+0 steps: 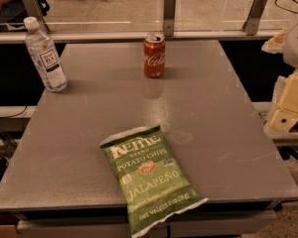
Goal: Move coke can near green jalapeno chip bag
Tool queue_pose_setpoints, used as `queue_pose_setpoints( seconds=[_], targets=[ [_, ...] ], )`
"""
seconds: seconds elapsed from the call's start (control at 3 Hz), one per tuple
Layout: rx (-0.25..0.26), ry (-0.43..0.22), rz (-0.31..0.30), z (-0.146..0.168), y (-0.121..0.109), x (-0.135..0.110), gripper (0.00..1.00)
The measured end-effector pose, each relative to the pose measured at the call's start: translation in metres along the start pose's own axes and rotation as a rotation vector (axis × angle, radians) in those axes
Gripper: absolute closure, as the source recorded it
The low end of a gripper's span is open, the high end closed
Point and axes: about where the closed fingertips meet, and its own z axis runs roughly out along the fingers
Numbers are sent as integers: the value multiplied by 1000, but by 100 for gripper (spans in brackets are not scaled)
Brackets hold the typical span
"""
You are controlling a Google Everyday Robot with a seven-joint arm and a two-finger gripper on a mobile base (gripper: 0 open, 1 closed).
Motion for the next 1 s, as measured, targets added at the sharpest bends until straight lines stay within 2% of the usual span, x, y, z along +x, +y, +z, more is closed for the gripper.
queue_pose_setpoints(
  seconds=[0.33,0.67,1.0],
  targets=[
    [0,0,0,0,0,0,0],
    [2,-29,-16,1,-5,-8,0],
    [8,-128,-33,24,-27,-41,0]
  ],
)
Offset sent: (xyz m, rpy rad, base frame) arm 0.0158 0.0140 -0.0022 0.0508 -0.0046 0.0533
